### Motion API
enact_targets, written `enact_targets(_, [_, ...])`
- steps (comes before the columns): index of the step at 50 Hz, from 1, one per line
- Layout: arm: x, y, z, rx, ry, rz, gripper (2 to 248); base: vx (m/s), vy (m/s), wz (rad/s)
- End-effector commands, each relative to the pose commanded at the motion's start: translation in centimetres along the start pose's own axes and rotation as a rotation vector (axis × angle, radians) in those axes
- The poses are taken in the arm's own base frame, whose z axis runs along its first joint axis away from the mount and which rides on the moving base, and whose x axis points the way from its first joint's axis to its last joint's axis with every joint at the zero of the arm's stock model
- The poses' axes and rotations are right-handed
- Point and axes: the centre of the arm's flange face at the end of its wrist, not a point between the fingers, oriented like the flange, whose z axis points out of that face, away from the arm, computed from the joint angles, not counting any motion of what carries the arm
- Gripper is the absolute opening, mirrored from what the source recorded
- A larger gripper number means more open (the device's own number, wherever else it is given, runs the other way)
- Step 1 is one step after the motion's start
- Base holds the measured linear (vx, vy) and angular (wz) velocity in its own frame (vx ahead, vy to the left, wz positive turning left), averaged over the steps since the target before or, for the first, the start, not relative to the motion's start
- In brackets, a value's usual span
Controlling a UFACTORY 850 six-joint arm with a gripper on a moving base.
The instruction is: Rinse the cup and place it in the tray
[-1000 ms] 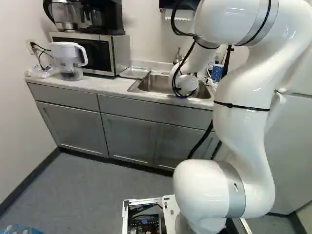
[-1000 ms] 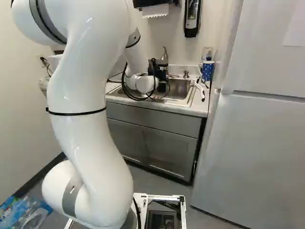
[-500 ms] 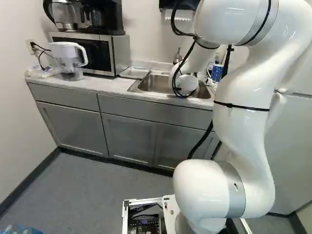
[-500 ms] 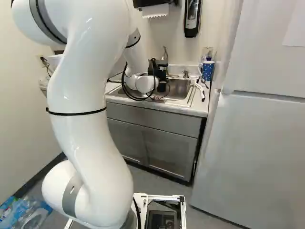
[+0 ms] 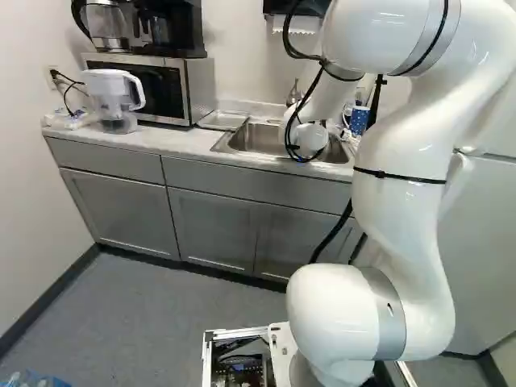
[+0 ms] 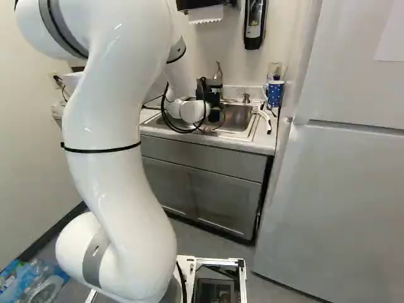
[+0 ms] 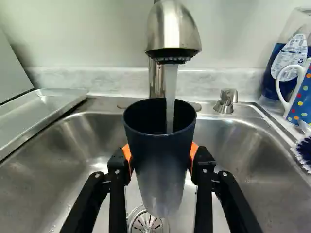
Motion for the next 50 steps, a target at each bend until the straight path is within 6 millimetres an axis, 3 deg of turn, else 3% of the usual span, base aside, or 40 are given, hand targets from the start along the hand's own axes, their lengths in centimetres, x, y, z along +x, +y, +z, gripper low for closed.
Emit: enact_targets(50, [0.0, 0.0, 0.0, 0.0, 0.0, 0.0, 125, 0.0, 0.0, 0.0])
